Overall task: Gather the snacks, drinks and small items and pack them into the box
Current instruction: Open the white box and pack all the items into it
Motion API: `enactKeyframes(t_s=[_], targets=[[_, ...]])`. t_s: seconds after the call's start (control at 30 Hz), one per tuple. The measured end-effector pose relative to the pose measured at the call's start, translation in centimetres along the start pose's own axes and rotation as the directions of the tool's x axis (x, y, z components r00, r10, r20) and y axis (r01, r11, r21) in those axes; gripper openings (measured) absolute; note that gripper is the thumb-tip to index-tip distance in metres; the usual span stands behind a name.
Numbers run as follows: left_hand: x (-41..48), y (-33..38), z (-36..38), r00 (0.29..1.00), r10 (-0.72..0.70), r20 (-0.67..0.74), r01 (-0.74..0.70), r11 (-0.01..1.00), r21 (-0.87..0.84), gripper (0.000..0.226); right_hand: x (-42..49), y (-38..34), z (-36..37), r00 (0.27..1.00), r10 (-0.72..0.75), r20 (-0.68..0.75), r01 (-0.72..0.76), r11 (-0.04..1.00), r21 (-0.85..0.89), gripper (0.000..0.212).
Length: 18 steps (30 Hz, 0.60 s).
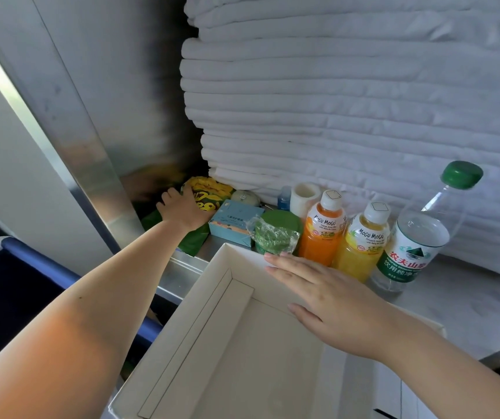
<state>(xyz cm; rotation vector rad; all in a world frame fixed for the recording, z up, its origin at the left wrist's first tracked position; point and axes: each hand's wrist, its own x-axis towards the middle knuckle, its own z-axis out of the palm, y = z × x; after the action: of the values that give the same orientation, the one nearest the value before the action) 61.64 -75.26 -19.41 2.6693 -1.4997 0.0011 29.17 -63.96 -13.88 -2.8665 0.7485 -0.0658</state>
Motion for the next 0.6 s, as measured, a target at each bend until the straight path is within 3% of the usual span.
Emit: enactKeyframes(t_s=[0.2, 0.4, 0.6], targets=[[-0.29, 0.44, -0.14, 0.999, -0.008, -0.045, 0.006, 0.999, -0.051, 0.102, -0.02, 0.08, 0.08, 1.000, 0.000, 0.009, 0.000, 1.000, -0.012, 0.059], [-0.22, 0.16, -0.21, 0.998, 0.025, 0.051, -0.026, 0.999, 0.037, 0.100, -0.11, -0.03, 0.08, 1.000, 0.000, -0.003, 0.000, 1.000, -0.005, 0.058], [-0.63, 0.31, -0.90, 0.997, 0.041, -0.059, -0.043, 0.998, -0.034, 0.095, -0.10, 0.17, 0.25, 1.000, 0.001, -0.009, -0.001, 1.000, -0.010, 0.057]])
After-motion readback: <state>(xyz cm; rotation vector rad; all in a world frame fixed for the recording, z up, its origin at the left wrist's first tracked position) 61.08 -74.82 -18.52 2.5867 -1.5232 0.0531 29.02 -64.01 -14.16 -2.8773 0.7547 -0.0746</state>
